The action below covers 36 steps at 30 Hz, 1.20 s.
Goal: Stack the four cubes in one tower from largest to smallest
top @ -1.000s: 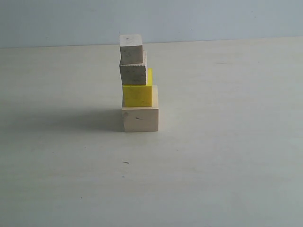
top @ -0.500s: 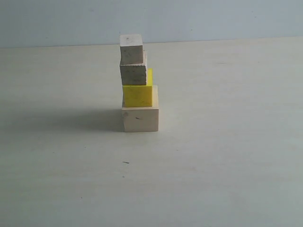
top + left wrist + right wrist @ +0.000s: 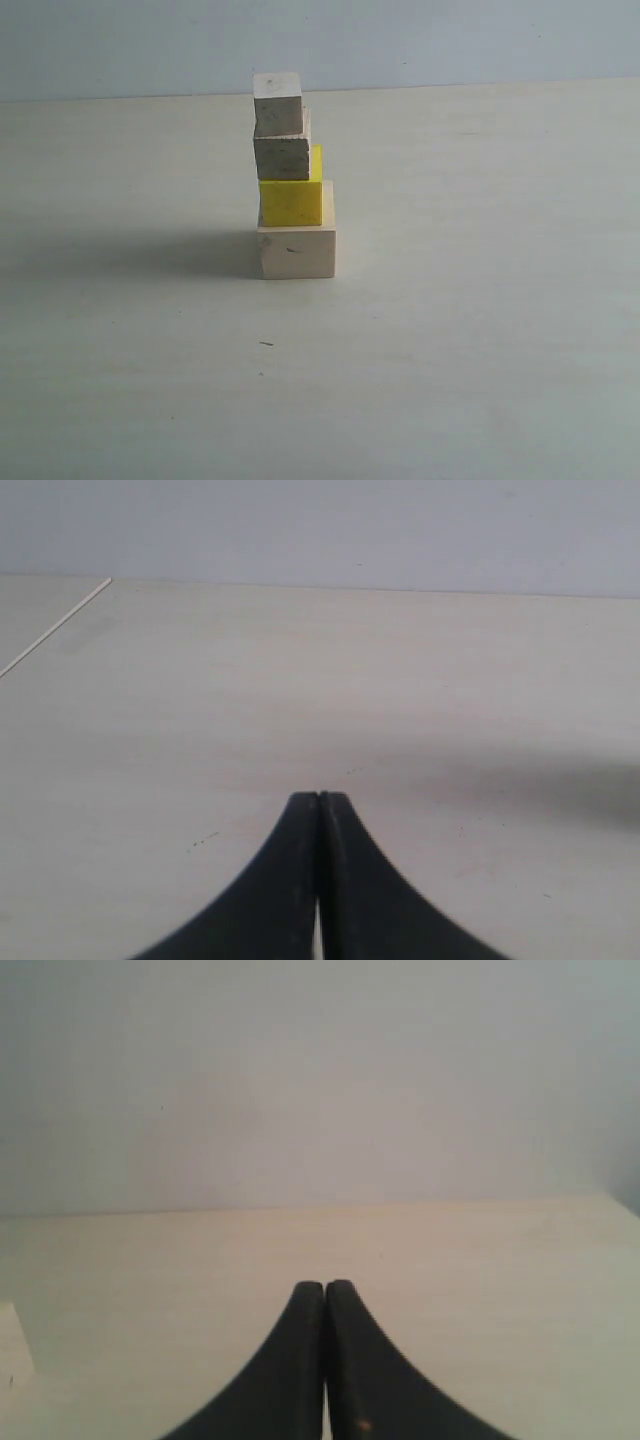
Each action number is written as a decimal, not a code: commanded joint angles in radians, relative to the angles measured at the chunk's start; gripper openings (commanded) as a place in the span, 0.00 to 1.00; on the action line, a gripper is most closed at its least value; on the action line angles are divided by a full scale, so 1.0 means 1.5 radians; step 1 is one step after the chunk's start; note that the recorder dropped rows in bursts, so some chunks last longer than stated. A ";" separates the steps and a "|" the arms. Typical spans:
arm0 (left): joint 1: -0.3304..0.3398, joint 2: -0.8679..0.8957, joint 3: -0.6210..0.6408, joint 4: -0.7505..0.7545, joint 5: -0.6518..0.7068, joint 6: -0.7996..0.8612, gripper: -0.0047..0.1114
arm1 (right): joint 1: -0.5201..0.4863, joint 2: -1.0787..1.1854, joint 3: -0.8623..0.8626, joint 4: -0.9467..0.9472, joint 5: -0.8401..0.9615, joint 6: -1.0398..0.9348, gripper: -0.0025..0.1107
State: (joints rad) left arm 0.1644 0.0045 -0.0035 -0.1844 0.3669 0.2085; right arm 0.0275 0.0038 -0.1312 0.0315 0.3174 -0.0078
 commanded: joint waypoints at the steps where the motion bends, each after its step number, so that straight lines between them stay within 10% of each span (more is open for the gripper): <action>1: -0.003 -0.003 0.002 -0.001 -0.005 -0.002 0.04 | -0.003 -0.003 0.041 -0.011 -0.003 0.011 0.02; 36: -0.003 -0.003 0.002 -0.001 -0.005 -0.002 0.04 | -0.003 -0.003 0.087 -0.009 0.014 -0.030 0.02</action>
State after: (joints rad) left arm 0.1644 0.0045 -0.0035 -0.1824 0.3669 0.2085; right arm 0.0275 0.0038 -0.0048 0.0234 0.3419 -0.0448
